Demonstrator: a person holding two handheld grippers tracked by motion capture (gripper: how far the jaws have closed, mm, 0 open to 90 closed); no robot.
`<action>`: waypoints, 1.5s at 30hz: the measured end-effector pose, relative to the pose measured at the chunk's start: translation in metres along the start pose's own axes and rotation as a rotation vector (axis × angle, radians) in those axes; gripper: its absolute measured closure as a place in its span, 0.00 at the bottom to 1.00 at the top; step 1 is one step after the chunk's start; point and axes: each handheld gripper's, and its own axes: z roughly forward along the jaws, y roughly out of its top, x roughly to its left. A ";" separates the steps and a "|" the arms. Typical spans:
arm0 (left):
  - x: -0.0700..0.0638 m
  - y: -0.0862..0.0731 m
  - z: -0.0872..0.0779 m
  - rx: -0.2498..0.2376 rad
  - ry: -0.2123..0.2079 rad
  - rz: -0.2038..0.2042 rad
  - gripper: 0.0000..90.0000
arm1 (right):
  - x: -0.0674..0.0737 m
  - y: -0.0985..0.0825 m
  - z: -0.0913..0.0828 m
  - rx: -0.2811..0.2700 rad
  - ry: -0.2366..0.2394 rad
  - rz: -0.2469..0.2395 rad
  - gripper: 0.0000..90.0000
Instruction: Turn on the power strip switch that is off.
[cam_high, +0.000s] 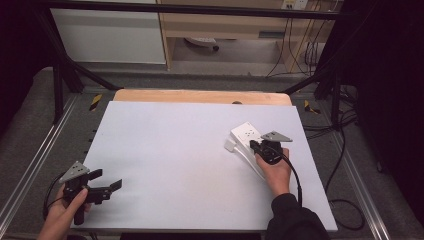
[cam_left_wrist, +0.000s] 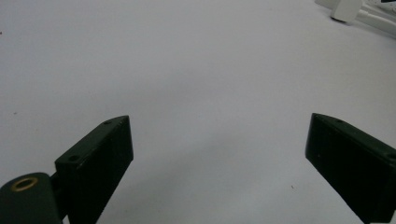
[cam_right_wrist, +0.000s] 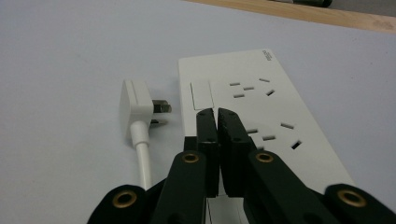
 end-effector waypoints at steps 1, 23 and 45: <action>0.000 0.000 0.000 0.000 0.000 0.000 0.09 | 0.000 0.000 0.000 -0.007 -0.001 -0.002 0.97; 0.000 0.000 0.000 0.002 0.002 0.000 0.09 | 0.003 0.009 -0.010 -0.036 0.033 0.043 0.50; 0.001 -0.001 0.000 0.003 0.003 -0.005 0.09 | 0.009 0.016 -0.017 -0.037 -0.027 0.051 0.04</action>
